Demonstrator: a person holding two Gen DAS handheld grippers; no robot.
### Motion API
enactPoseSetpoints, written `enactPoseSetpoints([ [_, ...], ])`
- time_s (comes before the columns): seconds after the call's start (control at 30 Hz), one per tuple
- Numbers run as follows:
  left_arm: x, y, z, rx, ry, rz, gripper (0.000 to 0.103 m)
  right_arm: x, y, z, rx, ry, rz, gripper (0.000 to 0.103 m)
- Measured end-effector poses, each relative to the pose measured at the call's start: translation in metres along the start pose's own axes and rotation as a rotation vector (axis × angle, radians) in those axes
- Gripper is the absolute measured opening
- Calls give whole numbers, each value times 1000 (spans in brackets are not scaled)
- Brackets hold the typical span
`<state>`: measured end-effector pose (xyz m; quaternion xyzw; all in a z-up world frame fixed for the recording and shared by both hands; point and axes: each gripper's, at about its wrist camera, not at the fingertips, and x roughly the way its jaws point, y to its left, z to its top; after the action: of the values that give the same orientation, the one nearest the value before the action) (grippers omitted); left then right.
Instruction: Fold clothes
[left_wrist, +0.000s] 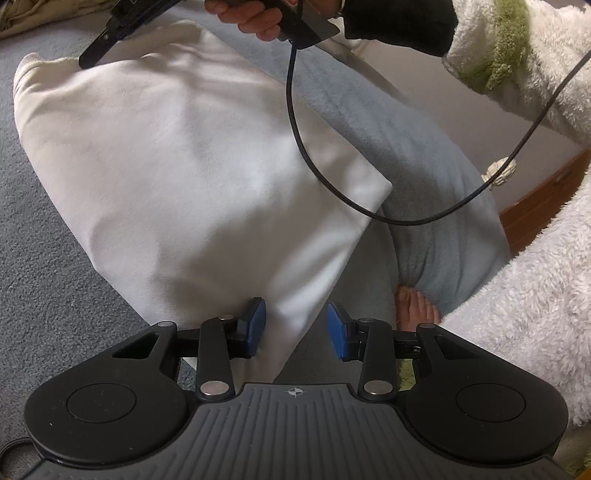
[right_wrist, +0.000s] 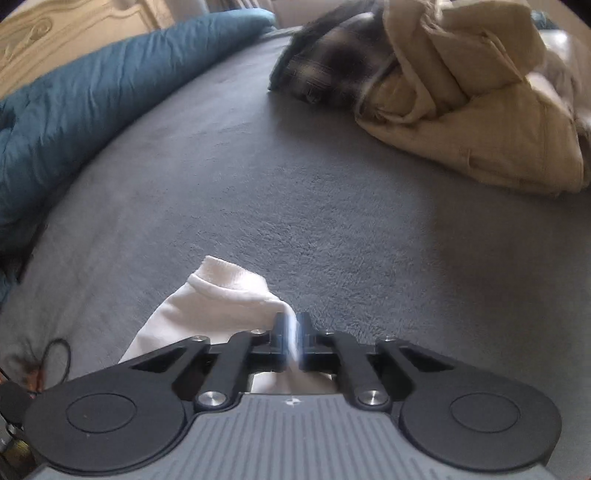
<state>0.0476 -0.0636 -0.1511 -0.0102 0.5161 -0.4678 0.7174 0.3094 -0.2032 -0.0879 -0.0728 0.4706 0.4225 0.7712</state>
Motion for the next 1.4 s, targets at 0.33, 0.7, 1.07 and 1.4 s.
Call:
enactPoseSetpoints([
  [0.33, -6, 5, 1, 6, -9, -26, 37, 2, -23, -19, 241, -105, -48, 5],
  [0.7, -10, 10, -1, -8, -14, -29, 37, -7, 46, 6, 53, -110, 19, 9],
  [1.07, -15, 7, -4, 14, -25, -7, 37, -16, -2, 21, 256, -108, -124, 4],
  [1.4, -19, 11, -4, 12, -16, -4, 37, -57, -46, -38, 257, -22, -303, 0],
])
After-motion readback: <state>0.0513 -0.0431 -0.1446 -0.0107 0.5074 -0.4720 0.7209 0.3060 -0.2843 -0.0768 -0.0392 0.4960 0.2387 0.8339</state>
